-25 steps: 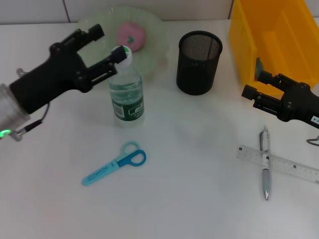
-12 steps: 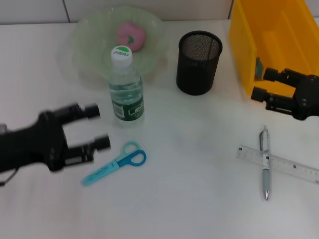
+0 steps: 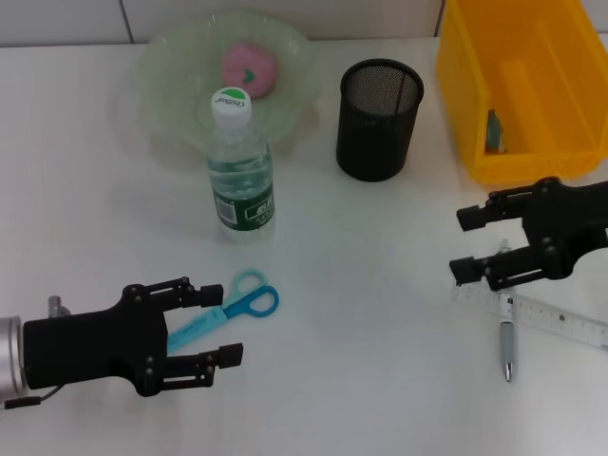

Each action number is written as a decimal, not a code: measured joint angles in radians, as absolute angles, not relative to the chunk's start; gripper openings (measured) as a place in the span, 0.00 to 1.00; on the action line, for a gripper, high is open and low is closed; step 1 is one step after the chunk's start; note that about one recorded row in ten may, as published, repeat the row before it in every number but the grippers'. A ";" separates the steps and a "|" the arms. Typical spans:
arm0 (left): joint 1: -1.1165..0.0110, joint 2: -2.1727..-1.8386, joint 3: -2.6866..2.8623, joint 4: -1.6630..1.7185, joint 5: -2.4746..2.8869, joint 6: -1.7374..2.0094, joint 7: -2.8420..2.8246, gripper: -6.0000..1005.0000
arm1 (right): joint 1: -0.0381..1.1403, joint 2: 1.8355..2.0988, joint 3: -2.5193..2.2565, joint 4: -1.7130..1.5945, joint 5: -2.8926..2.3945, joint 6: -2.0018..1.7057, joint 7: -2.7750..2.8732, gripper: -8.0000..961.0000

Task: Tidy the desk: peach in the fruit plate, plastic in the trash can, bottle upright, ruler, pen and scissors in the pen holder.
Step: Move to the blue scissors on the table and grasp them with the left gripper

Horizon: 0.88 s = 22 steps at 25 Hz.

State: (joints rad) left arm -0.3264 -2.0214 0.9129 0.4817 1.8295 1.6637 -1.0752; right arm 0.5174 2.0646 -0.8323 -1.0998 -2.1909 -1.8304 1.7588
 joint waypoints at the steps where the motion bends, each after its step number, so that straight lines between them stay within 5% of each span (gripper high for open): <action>1: -0.326 -2.021 0.913 0.482 1.830 1.664 -1.075 0.78 | 0.517 2.065 -0.832 -1.100 -2.191 -1.830 1.759 0.81; 22: -0.332 -2.013 0.913 0.533 1.841 1.660 -1.229 0.78 | 0.620 2.086 -1.229 -1.271 -2.427 -1.709 2.014 0.81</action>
State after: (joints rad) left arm -0.3320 -2.0129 0.9129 0.5326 1.8412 1.6597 -1.2290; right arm 0.6197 2.0861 -1.2288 -1.2710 -2.4269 -1.7088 2.0136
